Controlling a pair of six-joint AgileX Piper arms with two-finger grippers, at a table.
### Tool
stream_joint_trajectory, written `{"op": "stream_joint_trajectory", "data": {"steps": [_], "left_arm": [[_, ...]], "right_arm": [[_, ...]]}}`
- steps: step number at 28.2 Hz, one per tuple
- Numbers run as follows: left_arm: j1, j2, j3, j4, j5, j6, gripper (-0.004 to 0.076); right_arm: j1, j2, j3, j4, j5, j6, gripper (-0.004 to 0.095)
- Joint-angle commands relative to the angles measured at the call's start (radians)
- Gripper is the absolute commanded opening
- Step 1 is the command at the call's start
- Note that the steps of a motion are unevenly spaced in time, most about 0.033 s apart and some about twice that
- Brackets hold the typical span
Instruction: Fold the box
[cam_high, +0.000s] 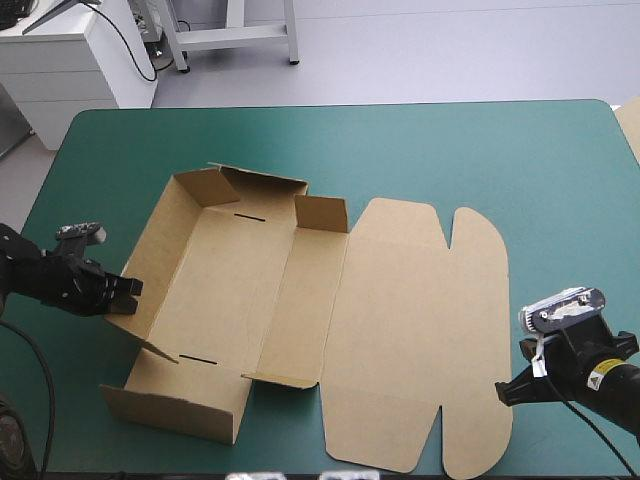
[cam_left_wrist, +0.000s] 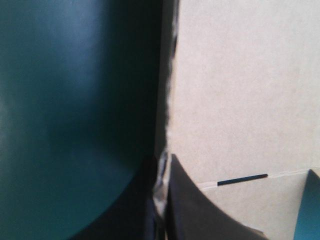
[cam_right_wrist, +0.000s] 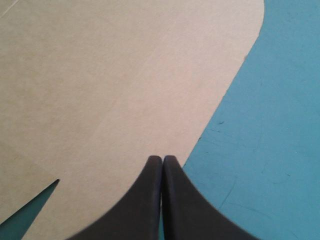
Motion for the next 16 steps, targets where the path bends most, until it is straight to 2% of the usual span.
{"op": "stream_joint_trajectory", "data": {"steps": [1,8,11,16], "left_arm": [[-0.03,-0.028,-0.087,-0.104,0.027,-0.024,-0.0007],[-0.241,-0.028,-0.239,-0.032,0.017,-0.015,-0.0008],[-0.416,-0.028,-0.293,0.091,-0.071,-0.025,-0.0008],[-0.634,-0.028,-0.298,0.315,-0.196,-0.05,-0.0008]], "right_arm": [[-0.006,0.003,-0.025,0.024,-0.044,-0.004,-0.0021],[-0.006,0.003,-0.029,0.071,-0.051,0.0,-0.0021],[-0.006,0.003,-0.031,0.129,-0.049,0.005,-0.0021],[-0.006,-0.006,-0.076,0.141,-0.027,0.014,-0.0021]]}}
